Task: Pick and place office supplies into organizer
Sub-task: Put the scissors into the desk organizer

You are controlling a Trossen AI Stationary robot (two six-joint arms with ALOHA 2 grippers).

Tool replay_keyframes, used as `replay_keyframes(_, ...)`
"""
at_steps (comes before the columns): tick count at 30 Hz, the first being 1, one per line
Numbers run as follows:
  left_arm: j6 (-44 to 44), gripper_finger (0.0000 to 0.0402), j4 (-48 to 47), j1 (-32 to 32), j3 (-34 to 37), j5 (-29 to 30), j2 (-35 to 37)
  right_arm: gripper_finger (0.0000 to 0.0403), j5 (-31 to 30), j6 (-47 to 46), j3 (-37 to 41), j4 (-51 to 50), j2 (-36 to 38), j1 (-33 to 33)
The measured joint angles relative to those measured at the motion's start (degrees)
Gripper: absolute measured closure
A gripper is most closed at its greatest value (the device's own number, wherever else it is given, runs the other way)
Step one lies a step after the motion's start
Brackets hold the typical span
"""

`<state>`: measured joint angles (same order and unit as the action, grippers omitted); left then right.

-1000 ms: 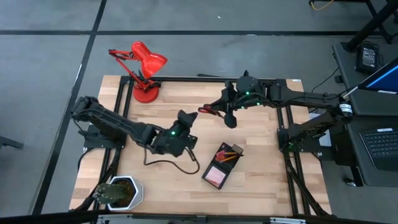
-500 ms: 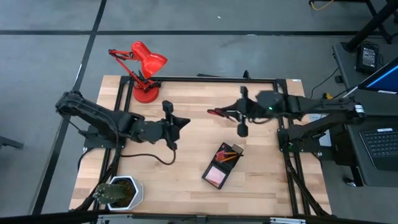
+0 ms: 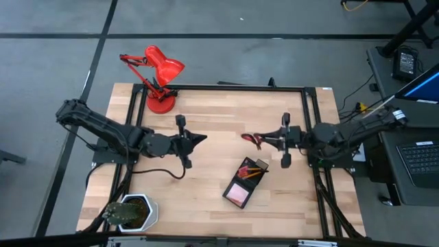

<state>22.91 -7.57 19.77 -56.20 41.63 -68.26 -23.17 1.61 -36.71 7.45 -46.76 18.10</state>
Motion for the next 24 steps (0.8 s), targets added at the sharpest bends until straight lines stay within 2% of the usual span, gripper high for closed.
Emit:
replay_keyframes(4, 0.1, 0.0401, 6.7, 0.0, 4.3, -1.2, 0.9, 0.0377, -0.8, 1.5, 4.0, 6.4, 2.5, 4.3)
replay_keyframes(9, -2.7, 0.04, 14.3, -0.7, 9.2, -8.2, 3.1, 0.0377, -4.9, 0.5, 8.6, 8.7, 4.8, 8.0)
replay_keyframes(18, -10.1, 0.04, 19.3, -5.4, 15.6, -17.9, 5.0, 0.0377, -5.5, 0.3, 16.9, 20.7, 5.3, 11.1)
replay_keyframes(24, -10.4, 0.0399, 26.1, -7.2, 19.7, -19.3, 4.9, 0.0377, -5.5, -0.7, 20.3, 24.2, 5.3, 11.4)
